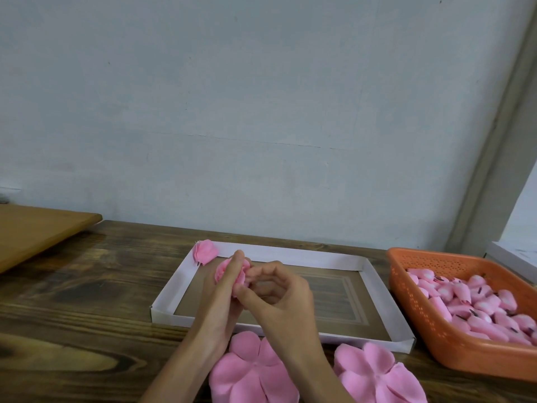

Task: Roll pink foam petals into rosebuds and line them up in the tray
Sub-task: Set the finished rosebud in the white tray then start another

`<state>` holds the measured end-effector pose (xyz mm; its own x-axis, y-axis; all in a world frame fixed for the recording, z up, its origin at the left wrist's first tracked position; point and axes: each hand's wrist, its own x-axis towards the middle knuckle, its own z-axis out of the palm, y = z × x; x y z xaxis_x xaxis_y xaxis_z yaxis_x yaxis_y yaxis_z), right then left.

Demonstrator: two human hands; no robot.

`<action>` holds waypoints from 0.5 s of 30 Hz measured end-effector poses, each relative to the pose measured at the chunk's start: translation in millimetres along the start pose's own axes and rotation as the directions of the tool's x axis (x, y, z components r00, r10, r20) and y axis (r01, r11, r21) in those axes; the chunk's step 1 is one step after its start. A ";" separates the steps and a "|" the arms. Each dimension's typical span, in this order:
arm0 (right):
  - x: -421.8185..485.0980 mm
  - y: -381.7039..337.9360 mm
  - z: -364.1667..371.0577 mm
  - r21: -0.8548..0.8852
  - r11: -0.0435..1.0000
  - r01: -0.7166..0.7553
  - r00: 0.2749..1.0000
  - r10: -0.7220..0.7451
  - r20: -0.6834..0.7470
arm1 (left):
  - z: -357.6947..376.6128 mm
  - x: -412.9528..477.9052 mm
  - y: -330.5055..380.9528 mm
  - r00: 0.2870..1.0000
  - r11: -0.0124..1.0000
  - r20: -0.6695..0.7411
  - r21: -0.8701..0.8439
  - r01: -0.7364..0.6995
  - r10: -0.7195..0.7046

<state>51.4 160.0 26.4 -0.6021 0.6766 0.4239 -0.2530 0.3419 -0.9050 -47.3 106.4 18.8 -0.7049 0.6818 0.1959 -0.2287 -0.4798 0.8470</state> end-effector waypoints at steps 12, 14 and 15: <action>-4.8 6.5 2.7 -0.327 0.940 0.101 0.993 -0.116 -0.028 | -3.4 2.2 -5.2 0.994 0.994 -0.005 -0.019 0.108 -0.108; -4.1 7.5 2.0 -0.367 0.925 0.100 0.993 -0.118 -0.027 | -2.8 3.3 -4.9 0.991 0.990 0.014 -0.046 0.135 -0.134; -3.8 7.9 1.4 -0.383 0.918 0.101 0.993 -0.119 -0.021 | -2.3 4.0 -4.5 0.990 0.988 0.029 -0.062 0.142 -0.141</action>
<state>50.5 159.3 17.6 -0.5516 0.6450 0.5289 -0.0030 0.6325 -0.7745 -50.7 110.0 14.7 -0.6459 0.7583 0.0889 -0.3679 -0.4111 0.8340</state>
